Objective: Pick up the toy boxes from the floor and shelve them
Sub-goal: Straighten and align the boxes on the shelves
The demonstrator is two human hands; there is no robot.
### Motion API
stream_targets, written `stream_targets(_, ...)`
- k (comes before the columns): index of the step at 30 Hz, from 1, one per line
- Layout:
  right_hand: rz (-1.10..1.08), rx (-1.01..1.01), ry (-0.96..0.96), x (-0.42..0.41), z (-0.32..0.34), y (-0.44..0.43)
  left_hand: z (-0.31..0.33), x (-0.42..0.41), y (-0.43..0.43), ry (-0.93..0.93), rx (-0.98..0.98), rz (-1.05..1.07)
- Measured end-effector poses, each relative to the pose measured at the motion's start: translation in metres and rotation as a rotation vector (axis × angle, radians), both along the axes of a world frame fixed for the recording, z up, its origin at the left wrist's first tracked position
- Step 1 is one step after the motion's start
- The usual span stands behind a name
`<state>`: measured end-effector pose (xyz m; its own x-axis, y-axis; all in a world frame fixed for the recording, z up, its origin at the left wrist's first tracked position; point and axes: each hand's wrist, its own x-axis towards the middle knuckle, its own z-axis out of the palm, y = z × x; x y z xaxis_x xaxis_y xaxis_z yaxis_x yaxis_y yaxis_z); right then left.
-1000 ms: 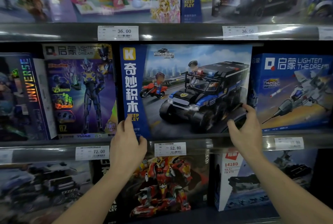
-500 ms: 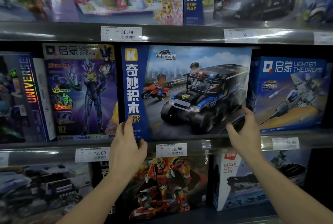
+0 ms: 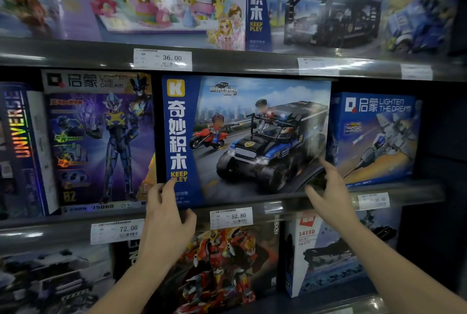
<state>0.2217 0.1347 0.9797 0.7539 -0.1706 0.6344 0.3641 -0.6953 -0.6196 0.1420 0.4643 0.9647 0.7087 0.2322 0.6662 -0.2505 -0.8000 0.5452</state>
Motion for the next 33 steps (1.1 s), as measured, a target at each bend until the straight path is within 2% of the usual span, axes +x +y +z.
stream_targets(9,-0.064,-0.014,-0.080,-0.022,-0.003,-0.033,0.005,-0.004,-0.047,-0.133,0.119,-0.040)
stream_targets(19,-0.074,0.033,-0.124,-0.010,0.010,-0.149,0.020,0.019,-0.195,-0.172,0.166,-0.249)
stream_targets(26,-0.076,0.047,-0.039,0.034,0.015,-0.261,0.018,0.049,-0.316,-0.103,0.122,-0.285)
stream_targets(33,-0.029,0.112,0.098,0.086,0.025,-0.327,0.016,0.080,-0.372,0.099,0.124,-0.140)
